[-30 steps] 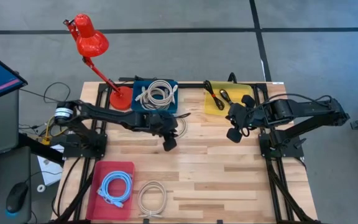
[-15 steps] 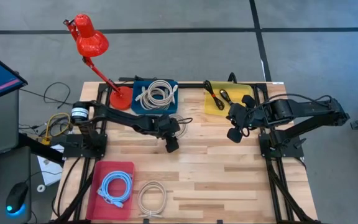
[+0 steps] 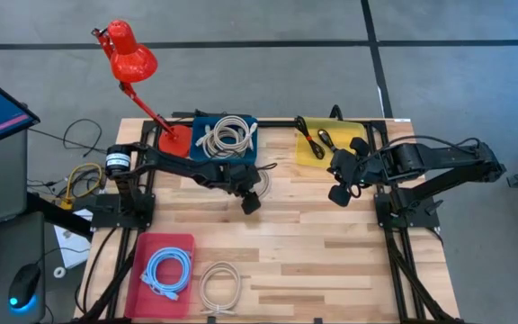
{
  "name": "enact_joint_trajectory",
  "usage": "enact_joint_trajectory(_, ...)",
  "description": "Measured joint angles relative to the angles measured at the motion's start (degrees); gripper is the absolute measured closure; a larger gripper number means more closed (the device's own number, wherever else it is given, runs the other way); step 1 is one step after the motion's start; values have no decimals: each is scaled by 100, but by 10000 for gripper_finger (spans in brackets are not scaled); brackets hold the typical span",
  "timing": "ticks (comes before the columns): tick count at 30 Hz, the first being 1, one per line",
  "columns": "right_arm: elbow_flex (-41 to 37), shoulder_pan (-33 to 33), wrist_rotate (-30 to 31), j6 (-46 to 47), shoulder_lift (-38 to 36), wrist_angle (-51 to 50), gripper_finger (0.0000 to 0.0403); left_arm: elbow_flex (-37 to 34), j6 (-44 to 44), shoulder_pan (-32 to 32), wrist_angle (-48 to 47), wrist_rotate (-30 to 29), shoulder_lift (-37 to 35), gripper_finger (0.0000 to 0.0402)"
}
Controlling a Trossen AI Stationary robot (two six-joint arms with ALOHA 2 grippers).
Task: Pick & Place USB Port
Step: Put the brown display cable into the blue bin
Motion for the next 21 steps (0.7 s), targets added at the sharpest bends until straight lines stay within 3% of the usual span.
enact_joint_trajectory(21, 0, 2, 0, 27, 0, -2, 403, -48, -57, -27, 155, 230, 242, 167)
